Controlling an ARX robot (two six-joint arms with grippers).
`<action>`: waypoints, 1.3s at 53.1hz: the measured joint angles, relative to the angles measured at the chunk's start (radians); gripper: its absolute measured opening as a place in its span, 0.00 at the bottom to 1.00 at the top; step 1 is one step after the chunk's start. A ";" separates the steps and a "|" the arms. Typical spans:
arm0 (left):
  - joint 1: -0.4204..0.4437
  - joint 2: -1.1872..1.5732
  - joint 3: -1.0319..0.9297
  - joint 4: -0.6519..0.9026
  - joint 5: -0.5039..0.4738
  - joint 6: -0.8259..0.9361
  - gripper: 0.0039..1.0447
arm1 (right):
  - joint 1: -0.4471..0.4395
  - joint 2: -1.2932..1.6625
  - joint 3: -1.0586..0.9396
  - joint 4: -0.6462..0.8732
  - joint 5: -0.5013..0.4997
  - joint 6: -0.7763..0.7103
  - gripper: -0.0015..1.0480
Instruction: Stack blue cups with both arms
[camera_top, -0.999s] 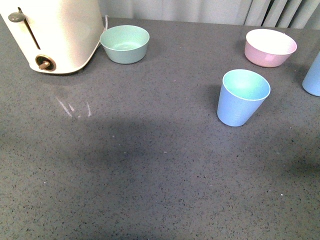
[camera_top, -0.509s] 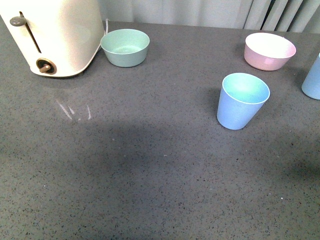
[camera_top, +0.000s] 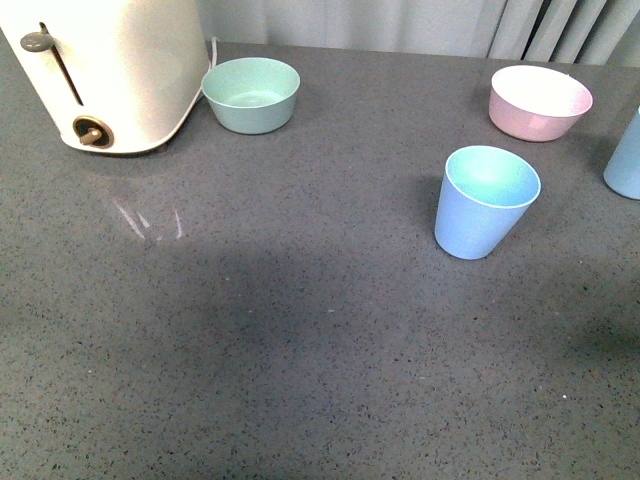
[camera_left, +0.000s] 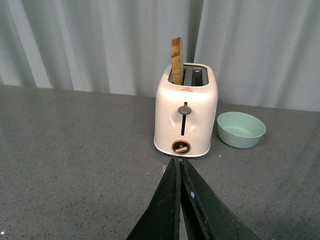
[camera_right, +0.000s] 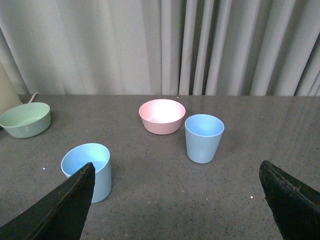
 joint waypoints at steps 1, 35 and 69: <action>0.000 -0.007 0.000 -0.007 0.000 0.000 0.01 | 0.000 0.000 0.000 0.000 0.000 0.000 0.91; 0.000 -0.192 0.000 -0.201 0.000 0.000 0.01 | 0.000 0.000 0.000 0.000 0.000 0.000 0.91; 0.000 -0.192 0.000 -0.202 0.000 0.000 0.93 | -0.304 1.294 0.576 0.311 -0.165 -0.378 0.91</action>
